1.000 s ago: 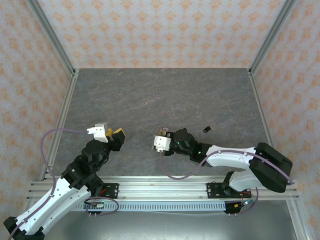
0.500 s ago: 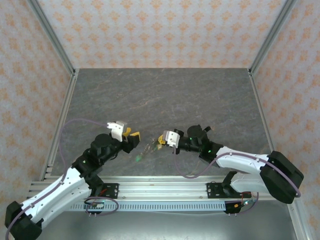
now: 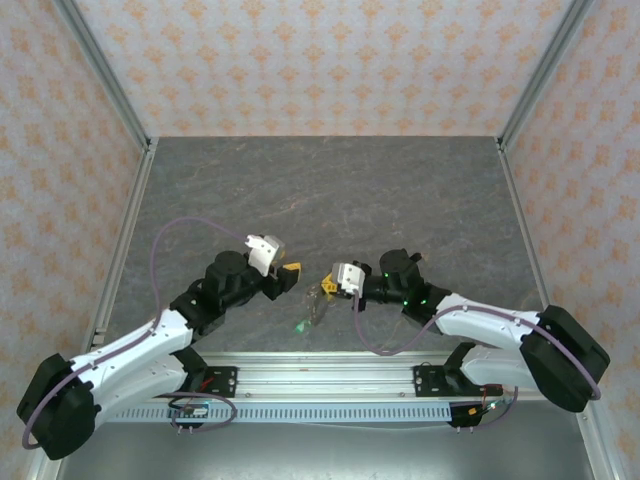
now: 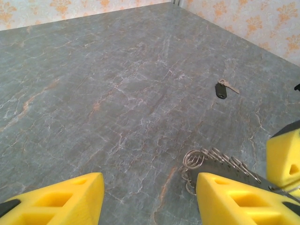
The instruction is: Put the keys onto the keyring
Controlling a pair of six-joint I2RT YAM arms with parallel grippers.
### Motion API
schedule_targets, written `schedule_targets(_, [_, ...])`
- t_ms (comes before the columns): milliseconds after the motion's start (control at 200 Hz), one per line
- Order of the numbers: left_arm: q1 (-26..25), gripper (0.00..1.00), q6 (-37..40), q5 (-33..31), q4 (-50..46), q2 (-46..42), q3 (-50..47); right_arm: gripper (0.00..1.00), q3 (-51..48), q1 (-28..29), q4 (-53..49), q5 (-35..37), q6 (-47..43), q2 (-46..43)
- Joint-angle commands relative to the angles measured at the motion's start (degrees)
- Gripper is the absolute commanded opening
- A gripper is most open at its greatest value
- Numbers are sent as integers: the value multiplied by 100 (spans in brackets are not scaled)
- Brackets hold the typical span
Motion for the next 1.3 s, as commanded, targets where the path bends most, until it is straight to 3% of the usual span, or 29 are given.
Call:
schedule_targets(0, [-34,54,278,274,256,201,307,0,-148,-16,-181,-184,-161,-122])
schedule_targets(395, [-183,44,1106,1929,-192,461,690,0,-319,-16,-424,-414,246,-617])
schedule_targets(681, [-713,44,1333,1747,-387,501,569,0,-440,-19,-396,-782,698,-755])
schedule_targets(1296, [-1073,41,1711,1773,-614,557,436,0,-568,-16,-756,-826,808,-851])
